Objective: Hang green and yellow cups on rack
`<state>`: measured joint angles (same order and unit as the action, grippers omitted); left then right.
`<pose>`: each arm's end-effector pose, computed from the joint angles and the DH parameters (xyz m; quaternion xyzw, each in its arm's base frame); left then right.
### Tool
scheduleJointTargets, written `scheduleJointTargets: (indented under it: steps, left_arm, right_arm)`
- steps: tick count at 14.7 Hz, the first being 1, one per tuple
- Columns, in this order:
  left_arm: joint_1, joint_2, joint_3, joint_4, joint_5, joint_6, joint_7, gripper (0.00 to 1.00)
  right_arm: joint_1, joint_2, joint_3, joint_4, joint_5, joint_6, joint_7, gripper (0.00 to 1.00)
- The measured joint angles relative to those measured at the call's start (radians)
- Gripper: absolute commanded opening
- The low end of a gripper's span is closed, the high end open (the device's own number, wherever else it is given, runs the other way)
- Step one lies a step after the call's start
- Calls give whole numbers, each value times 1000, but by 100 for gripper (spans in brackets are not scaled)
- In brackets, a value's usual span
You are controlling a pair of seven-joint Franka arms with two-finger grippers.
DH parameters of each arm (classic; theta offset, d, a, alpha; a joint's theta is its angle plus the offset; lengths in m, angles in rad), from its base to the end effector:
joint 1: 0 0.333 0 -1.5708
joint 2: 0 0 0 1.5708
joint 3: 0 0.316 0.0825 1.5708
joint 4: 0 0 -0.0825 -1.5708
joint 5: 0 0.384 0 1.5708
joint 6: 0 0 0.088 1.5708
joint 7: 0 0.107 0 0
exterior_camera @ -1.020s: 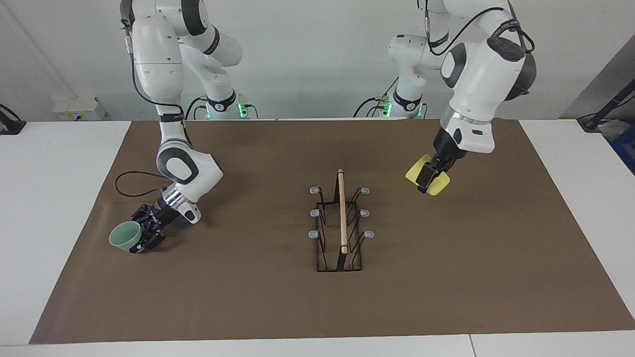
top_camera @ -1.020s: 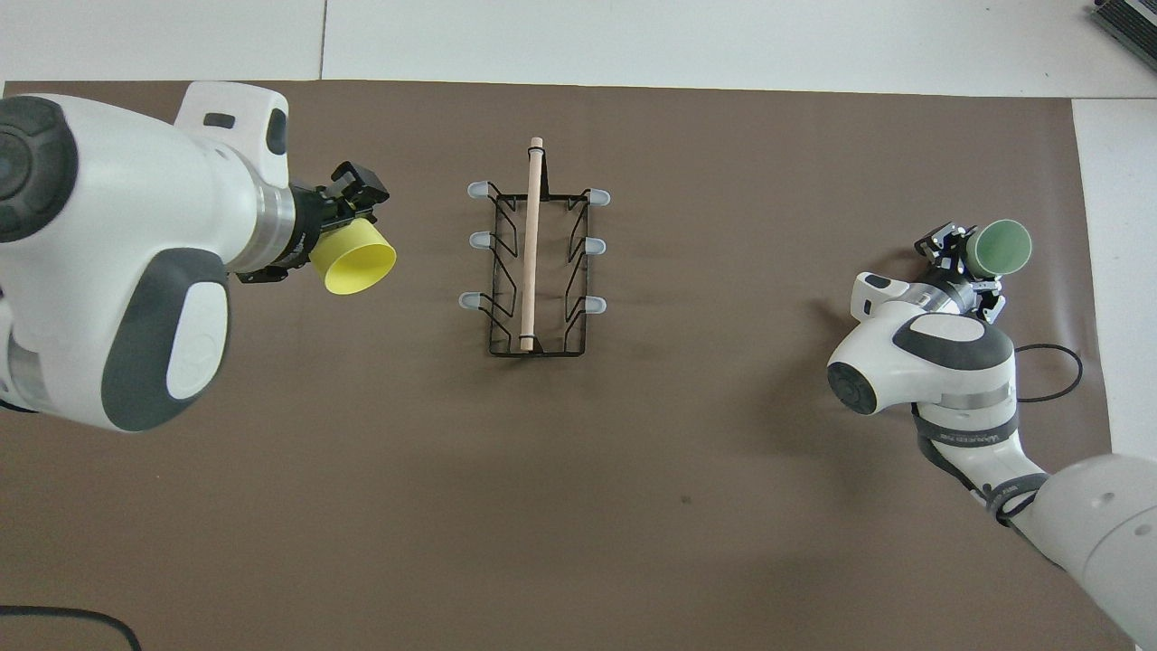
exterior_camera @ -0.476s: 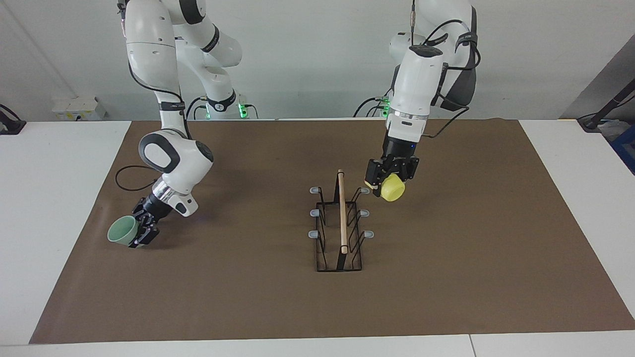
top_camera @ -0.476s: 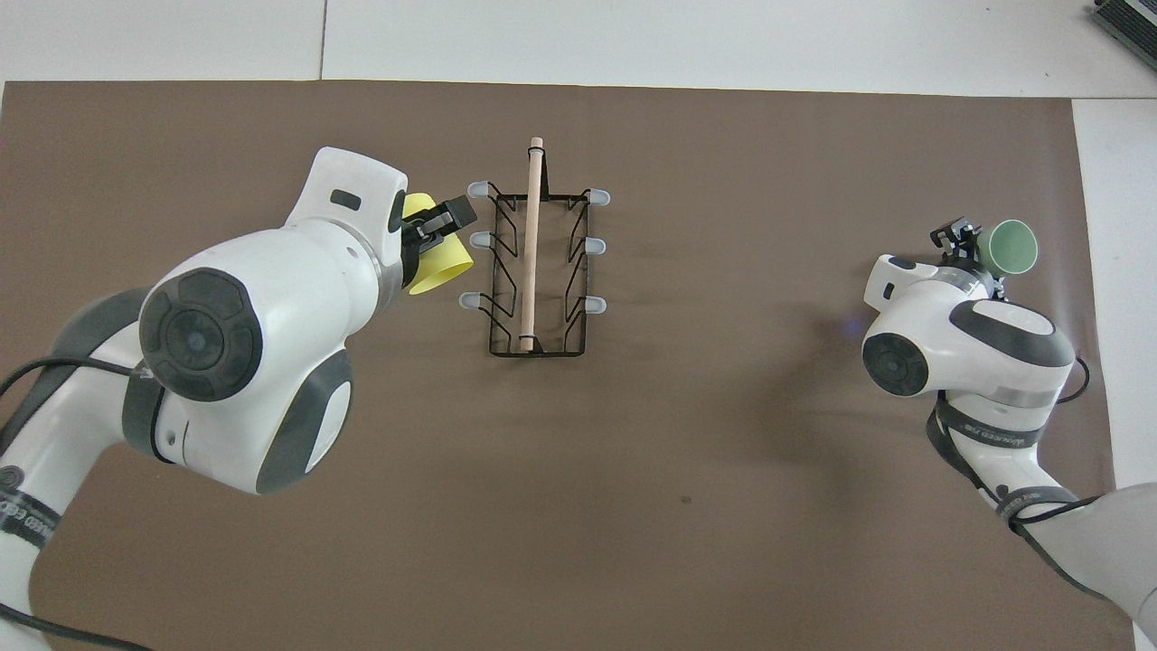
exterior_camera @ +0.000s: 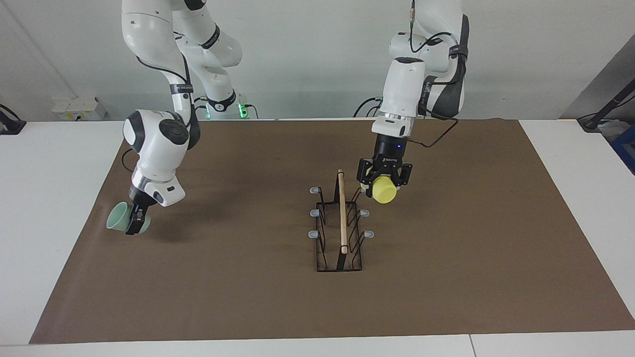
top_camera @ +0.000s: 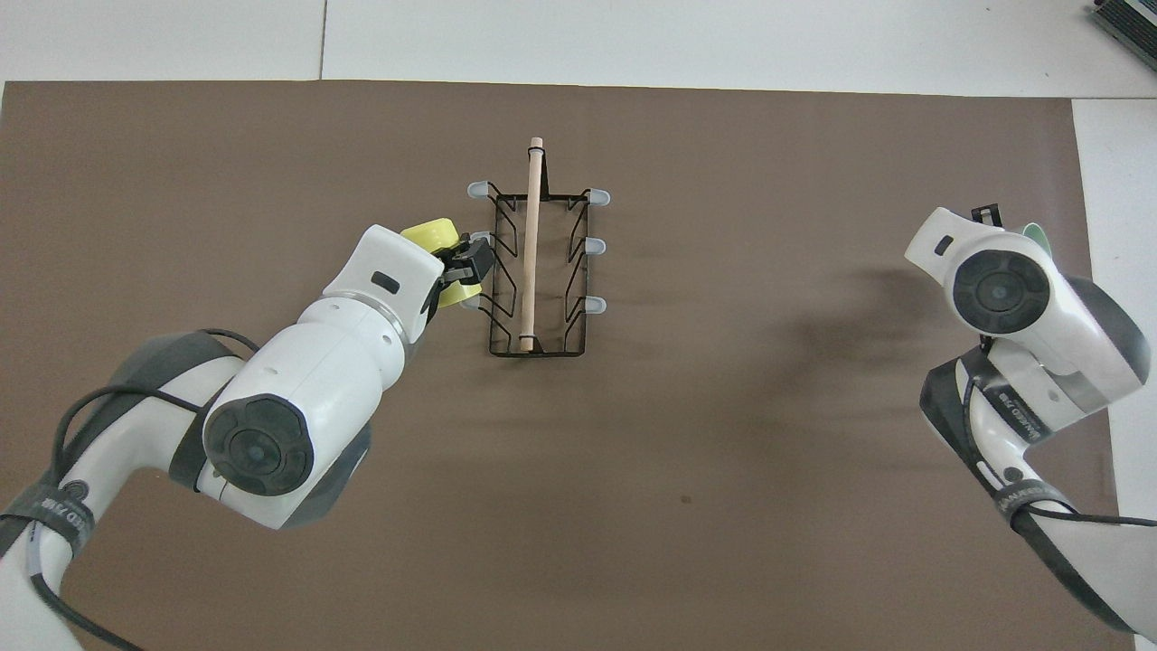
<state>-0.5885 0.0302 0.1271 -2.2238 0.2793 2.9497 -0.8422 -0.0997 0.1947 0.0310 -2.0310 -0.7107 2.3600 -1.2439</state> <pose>0.5078 -0.2733 0.4403 0.9367 0.0582 0.3127 0.1464 0.5983 -0.0502 0.3668 0.6520 0.7100 -0.1073 0.2434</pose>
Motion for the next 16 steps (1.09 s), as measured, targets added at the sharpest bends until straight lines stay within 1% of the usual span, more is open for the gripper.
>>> scheduleJointTargets:
  steps: [1, 3, 5, 8, 12, 16]
  left_arm:
    - [0, -1, 0, -19, 1, 41, 0, 0]
    - [0, -4, 2, -53, 2, 121, 0, 0]
    - [0, -6, 5, -72, 3, 165, 1, 0]
    - [7, -6, 10, -80, 3, 194, 0, 0]
    - [22, 2, 16, -81, 3, 223, 1, 0]
    - [22, 25, 16, -76, 3, 258, 0, 0]
  right_arm:
    - [0, -12, 0, 5, 101, -22, -46, 29]
    - [0, -30, 0, 24, 257, -76, -98, 29]
    - [0, -48, 0, 39, 405, -123, -130, 29]
    - [-7, -89, -1, 46, 688, -178, -224, 29]
    - [-66, -132, -2, 46, 1054, -250, -393, 29]
    - [-126, -142, -3, 44, 1316, -323, -509, 29]
